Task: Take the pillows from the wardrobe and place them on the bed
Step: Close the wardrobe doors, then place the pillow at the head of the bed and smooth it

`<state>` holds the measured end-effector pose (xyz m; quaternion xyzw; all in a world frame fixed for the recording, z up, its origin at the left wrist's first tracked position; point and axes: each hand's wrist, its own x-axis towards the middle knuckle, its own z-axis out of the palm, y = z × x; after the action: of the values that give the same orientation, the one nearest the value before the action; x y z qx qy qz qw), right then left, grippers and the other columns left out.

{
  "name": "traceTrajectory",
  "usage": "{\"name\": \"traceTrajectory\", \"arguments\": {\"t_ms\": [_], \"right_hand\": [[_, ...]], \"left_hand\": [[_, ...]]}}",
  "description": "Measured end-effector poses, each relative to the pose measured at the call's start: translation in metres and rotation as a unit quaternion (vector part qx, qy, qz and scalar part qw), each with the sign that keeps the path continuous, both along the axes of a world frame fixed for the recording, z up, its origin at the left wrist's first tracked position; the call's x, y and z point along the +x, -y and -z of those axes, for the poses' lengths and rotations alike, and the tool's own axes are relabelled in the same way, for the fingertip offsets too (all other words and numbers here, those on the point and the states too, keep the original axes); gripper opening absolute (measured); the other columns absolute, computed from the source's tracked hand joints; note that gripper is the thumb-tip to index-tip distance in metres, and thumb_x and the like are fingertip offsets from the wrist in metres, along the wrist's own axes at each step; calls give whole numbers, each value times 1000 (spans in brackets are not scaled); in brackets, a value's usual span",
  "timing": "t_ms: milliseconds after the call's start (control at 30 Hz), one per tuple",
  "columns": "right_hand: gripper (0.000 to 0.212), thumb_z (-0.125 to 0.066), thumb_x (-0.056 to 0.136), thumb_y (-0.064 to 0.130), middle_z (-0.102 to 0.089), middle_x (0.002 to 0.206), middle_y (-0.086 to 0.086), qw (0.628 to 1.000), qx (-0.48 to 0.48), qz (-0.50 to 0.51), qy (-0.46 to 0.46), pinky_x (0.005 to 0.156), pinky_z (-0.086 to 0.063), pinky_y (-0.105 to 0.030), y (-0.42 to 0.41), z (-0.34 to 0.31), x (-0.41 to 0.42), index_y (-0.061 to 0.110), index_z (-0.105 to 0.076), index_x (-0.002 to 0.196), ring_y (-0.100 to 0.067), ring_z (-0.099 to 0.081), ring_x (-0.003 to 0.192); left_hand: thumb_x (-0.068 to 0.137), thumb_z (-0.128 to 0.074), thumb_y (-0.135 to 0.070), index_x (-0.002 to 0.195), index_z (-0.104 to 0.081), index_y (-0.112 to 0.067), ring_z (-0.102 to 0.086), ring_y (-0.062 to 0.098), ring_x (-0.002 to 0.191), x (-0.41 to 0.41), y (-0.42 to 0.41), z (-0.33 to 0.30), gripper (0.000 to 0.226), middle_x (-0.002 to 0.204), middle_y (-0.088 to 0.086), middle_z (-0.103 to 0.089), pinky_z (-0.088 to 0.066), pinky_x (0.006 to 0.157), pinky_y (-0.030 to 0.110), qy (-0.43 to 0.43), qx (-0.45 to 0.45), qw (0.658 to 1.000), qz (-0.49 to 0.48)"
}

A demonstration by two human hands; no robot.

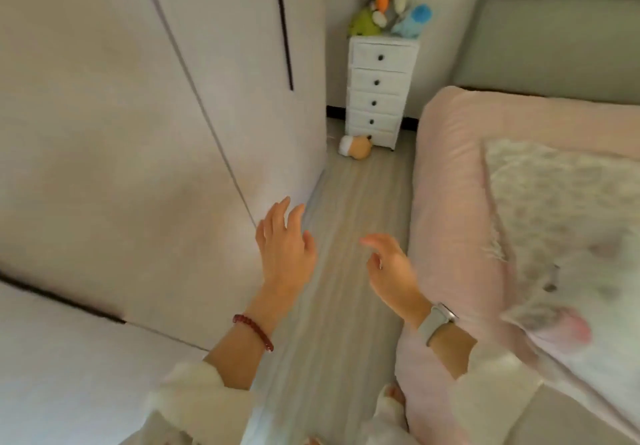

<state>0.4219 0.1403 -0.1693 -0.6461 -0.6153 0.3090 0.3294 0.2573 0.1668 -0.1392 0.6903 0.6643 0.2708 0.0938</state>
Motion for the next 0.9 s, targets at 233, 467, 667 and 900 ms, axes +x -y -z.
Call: {"name": "traceTrajectory", "arguments": {"t_ms": [233, 467, 667, 900], "right_hand": [[36, -43, 84, -6, -53, 125, -17, 940, -91, 325, 42, 92, -35, -27, 72, 41, 244, 6, -57, 115, -34, -53, 111], [38, -46, 87, 2, -47, 133, -18, 827, -179, 526, 86, 101, -35, -44, 140, 94, 402, 6, -49, 125, -37, -40, 123], [47, -45, 92, 21, -36, 144, -16, 807, -195, 540, 138, 110, -28, -48, 157, 137, 561, 11, -34, 136, -33, -31, 133], [60, -29, 90, 57, 1, 157, 1, 788, -328, 506, 125, 113, 1, -58, 179, 212, 639, 35, -5, 141, -24, 7, 143]], "left_hand": [[83, -53, -6, 123, -50, -3, -47, 33, 120, 250, -32, 48, 40, 131, 17, -51, -36, 101, 42, -6, -94, 950, 299], [90, -47, -17, 129, -44, -9, -43, 28, 122, 479, -19, 109, 39, 134, 11, -48, -39, 99, 38, -85, -153, 822, 541], [93, -42, -31, 135, -36, -15, -28, 24, 134, 676, -14, 154, 46, 145, 6, -35, -29, 107, 45, -165, -69, 754, 632], [77, -27, -76, 143, -13, -22, -30, 29, 134, 800, 8, 222, 86, 149, 4, -31, -20, 107, 55, -348, -57, 697, 624]]}}
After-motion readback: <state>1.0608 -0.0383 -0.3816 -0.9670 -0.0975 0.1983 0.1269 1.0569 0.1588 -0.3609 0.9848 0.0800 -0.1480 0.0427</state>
